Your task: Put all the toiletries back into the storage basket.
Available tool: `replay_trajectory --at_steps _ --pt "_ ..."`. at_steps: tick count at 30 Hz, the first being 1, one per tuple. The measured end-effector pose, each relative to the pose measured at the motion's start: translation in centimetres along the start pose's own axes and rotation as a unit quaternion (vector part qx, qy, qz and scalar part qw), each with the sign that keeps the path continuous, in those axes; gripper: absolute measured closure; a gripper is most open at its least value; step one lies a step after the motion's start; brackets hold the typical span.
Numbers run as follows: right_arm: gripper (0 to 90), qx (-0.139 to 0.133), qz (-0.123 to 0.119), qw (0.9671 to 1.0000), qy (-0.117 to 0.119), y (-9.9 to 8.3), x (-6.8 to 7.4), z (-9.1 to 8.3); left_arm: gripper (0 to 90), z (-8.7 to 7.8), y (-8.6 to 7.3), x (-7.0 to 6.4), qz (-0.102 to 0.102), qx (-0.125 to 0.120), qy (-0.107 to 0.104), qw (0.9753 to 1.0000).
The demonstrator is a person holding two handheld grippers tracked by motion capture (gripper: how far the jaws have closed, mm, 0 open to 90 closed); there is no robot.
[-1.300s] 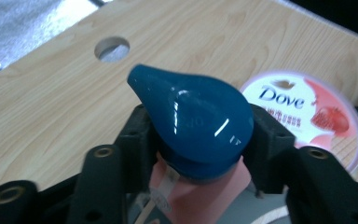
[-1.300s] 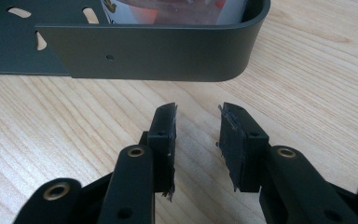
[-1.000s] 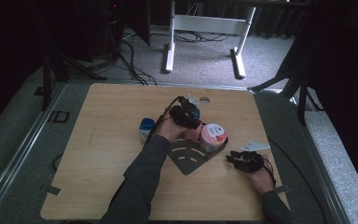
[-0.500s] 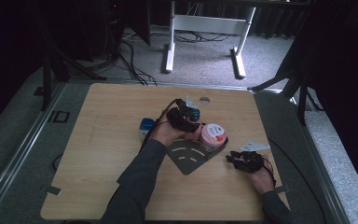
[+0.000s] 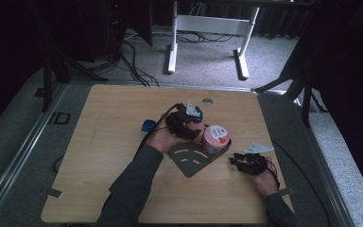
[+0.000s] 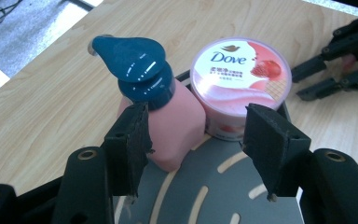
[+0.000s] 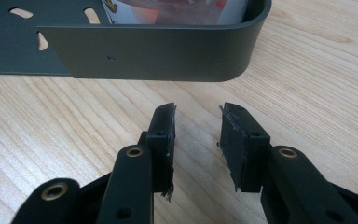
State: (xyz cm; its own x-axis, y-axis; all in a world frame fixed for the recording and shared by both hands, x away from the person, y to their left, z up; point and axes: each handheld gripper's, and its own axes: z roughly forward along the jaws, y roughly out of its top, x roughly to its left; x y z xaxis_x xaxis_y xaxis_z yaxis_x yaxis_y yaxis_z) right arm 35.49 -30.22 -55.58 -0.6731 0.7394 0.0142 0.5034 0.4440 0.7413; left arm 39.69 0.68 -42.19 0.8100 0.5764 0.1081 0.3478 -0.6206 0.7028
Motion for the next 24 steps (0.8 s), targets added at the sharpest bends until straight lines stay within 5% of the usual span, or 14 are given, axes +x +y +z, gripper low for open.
replay_trajectory --at_steps 10,14,24 --pt "65.2 0.000 0.000 1.0000 0.000 0.0 0.0 0.0 42.3 -1.6 -0.3 -0.5 0.029 -0.009 -0.047 0.9985" --pt "65.2 0.000 0.000 1.0000 0.000 0.0 0.0 0.0 43.2 -2.1 -0.5 -0.2 0.031 -0.006 -0.041 0.9987" --pt "65.1 0.000 0.000 1.0000 0.000 0.0 0.0 0.0 40.6 -3.8 -0.9 1.3 0.002 -0.027 -0.024 0.9993"
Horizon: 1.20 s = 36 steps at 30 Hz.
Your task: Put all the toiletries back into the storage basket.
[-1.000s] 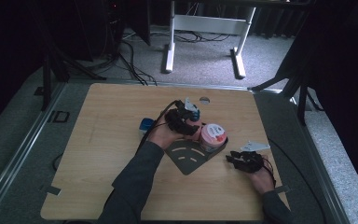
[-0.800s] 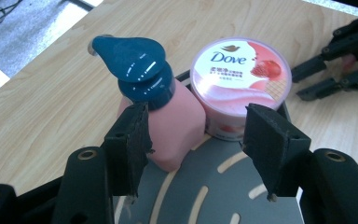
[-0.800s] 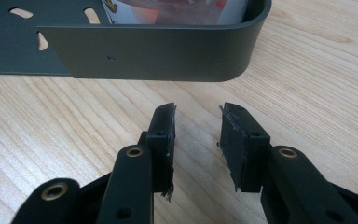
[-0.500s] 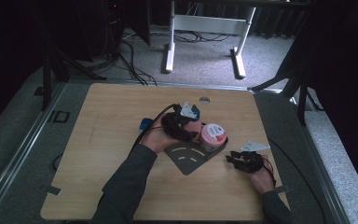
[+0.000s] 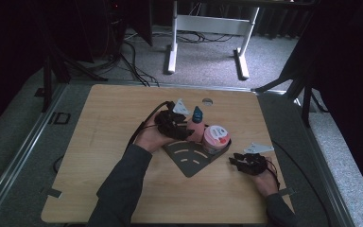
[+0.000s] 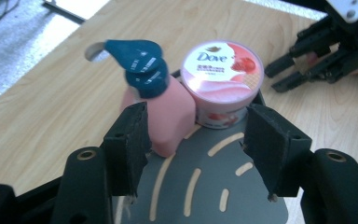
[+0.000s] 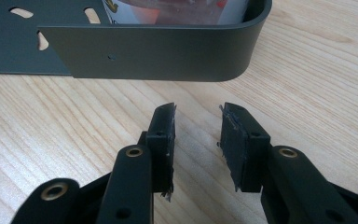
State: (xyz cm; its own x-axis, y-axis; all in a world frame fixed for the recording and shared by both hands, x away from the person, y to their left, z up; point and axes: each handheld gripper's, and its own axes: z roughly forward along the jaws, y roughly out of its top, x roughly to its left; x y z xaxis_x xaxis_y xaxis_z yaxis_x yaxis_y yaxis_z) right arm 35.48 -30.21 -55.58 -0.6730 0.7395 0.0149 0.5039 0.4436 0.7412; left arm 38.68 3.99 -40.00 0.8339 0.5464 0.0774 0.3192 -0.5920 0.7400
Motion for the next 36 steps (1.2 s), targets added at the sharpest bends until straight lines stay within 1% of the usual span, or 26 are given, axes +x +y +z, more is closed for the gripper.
replay_trajectory --at_steps 5,11,15,17,20,25,26,32,36 --pt "65.1 0.000 0.000 1.0000 0.000 0.0 0.0 0.0 39.4 -1.0 -0.2 0.8 -0.007 -0.011 0.006 0.9999" --pt "65.1 0.000 0.000 1.0000 0.000 0.0 0.0 0.0 38.2 -1.5 -0.7 1.8 -0.012 -0.005 0.008 0.9999" --pt "65.0 0.000 0.000 1.0000 0.000 0.0 0.0 0.0 38.2 -1.8 -1.0 2.5 -0.021 -0.008 0.008 0.9997" --pt "64.9 0.000 0.000 1.0000 0.000 0.0 0.0 0.0 38.1 -2.0 -1.2 2.8 -0.027 -0.006 0.013 0.9995" --pt "64.5 0.000 -0.001 1.0000 0.001 0.0 0.0 0.0 37.5 -2.3 -1.5 3.2 -0.031 -0.004 0.015 0.9994" --pt "64.5 0.000 -0.001 1.0000 0.001 0.0 0.0 0.0 36.0 -2.5 -2.0 3.7 -0.033 0.000 0.017 0.9993" --pt "64.4 0.000 -0.001 1.0000 0.001 0.0 0.0 0.0 35.6 -2.6 -2.1 3.8 -0.032 0.006 0.019 0.9993" --pt "64.5 0.000 0.000 1.0000 0.001 0.0 0.0 0.0 34.3 -2.8 -2.6 4.3 -0.040 0.015 0.020 0.9989" --pt "64.4 0.000 0.000 1.0000 0.001 0.0 0.0 0.0 32.3 -3.1 -2.8 4.6 -0.036 0.018 0.021 0.9990"
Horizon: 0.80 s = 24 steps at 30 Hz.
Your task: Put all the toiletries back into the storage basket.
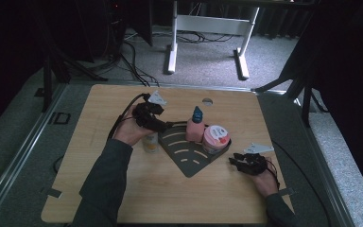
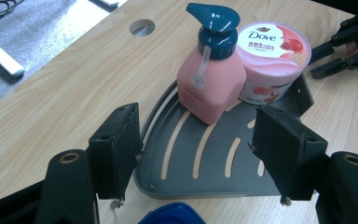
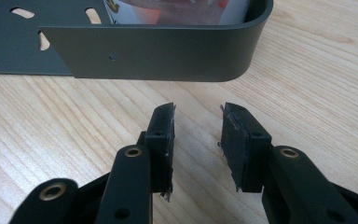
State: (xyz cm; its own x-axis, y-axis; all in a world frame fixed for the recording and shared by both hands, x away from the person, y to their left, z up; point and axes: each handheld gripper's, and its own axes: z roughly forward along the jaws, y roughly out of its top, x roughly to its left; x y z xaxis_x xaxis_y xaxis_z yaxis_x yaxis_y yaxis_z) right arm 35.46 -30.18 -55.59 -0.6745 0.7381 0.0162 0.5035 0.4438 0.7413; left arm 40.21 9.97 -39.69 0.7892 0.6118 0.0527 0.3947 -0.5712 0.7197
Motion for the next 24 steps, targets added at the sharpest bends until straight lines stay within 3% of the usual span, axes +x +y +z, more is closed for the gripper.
replay_trajectory --at_steps 6,24 --pt "64.4 0.000 0.000 1.0000 0.000 0.0 0.0 0.0 28.8 -0.1 -0.5 0.7 -0.010 0.010 0.005 0.9999" --pt "64.3 0.000 0.000 1.0000 0.001 0.0 0.0 0.0 28.7 -0.2 -1.7 1.4 0.001 0.041 0.014 0.9991"
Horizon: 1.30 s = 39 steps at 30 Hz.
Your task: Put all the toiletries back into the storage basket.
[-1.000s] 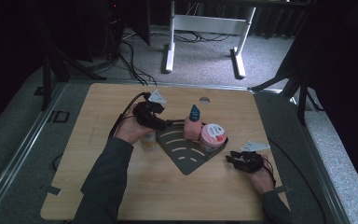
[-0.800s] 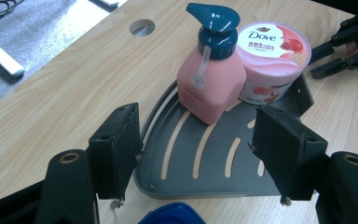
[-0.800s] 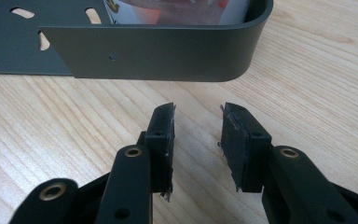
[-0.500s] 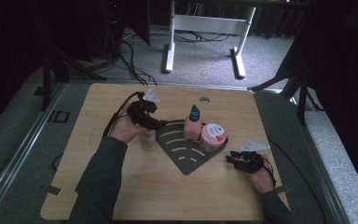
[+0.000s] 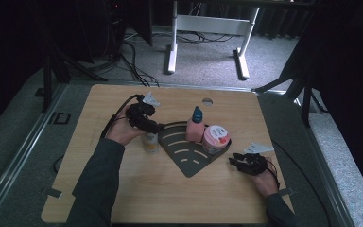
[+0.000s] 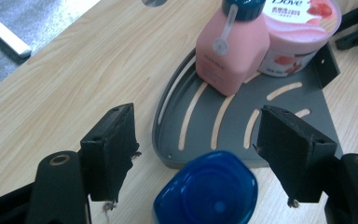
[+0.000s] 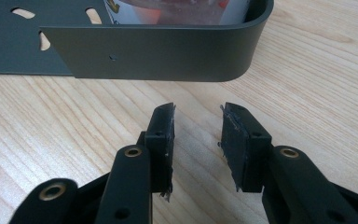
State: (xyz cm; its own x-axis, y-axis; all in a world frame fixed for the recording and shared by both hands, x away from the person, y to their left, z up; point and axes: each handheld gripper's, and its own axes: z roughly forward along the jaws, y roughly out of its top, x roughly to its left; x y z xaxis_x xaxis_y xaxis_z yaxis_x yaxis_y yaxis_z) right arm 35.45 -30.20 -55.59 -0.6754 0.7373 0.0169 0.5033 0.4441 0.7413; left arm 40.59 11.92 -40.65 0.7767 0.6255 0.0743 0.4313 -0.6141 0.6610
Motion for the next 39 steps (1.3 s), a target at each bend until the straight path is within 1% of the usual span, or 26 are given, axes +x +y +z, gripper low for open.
replay_trajectory --at_steps 4,6,8,11,14,16,17,18,19,21,29,36,39 --pt "64.4 0.000 0.000 1.0000 0.000 0.0 0.0 0.0 28.7 -0.1 -0.4 0.1 0.002 0.005 0.000 1.0000" --pt "64.4 0.000 0.000 1.0000 0.000 0.0 0.0 0.0 28.8 -0.1 -0.6 0.2 -0.002 0.004 -0.001 1.0000" --pt "64.4 0.000 -0.001 1.0000 0.000 0.0 0.0 0.0 28.9 -0.1 -0.8 0.3 0.000 0.008 -0.001 1.0000" --pt "64.4 0.000 0.000 1.0000 0.000 0.0 0.0 0.0 29.1 0.1 -1.3 0.4 -0.004 0.014 -0.004 0.9999" --pt "64.4 0.000 0.001 1.0000 0.001 0.0 0.0 0.0 30.7 0.0 -1.6 0.4 -0.003 0.010 -0.007 0.9999" --pt "64.4 0.000 0.001 1.0000 0.000 0.0 0.0 0.0 33.2 0.0 -1.6 0.4 -0.003 0.010 -0.009 0.9999" --pt "64.4 0.000 0.000 1.0000 0.001 0.0 0.0 0.0 33.2 0.0 -1.6 0.3 0.001 0.010 -0.010 0.9999" --pt "64.3 0.000 0.001 1.0000 0.001 0.0 0.0 0.0 37.0 -0.1 -1.5 0.2 0.003 0.010 -0.012 0.9999" --pt "64.3 0.000 0.000 1.0000 0.001 0.0 0.0 0.0 39.6 -0.1 -1.5 0.2 0.007 0.011 -0.014 0.9998" --pt "64.4 0.000 0.001 1.0000 0.001 0.0 0.0 0.0 43.5 -0.1 -1.5 0.0 0.009 0.012 -0.014 0.9998" --pt "64.4 0.000 0.000 1.0000 0.001 0.0 0.0 0.0 44.8 -0.1 -1.6 0.0 0.007 0.016 -0.011 0.9998" --pt "64.4 0.000 0.000 1.0000 0.001 0.0 0.0 0.0 45.4 -0.1 -1.5 0.0 -0.001 0.019 -0.007 0.9998" --pt "64.4 0.000 -0.001 1.0000 0.001 0.0 0.0 0.0 45.5 -0.1 -1.4 0.0 -0.001 0.019 -0.008 0.9998"
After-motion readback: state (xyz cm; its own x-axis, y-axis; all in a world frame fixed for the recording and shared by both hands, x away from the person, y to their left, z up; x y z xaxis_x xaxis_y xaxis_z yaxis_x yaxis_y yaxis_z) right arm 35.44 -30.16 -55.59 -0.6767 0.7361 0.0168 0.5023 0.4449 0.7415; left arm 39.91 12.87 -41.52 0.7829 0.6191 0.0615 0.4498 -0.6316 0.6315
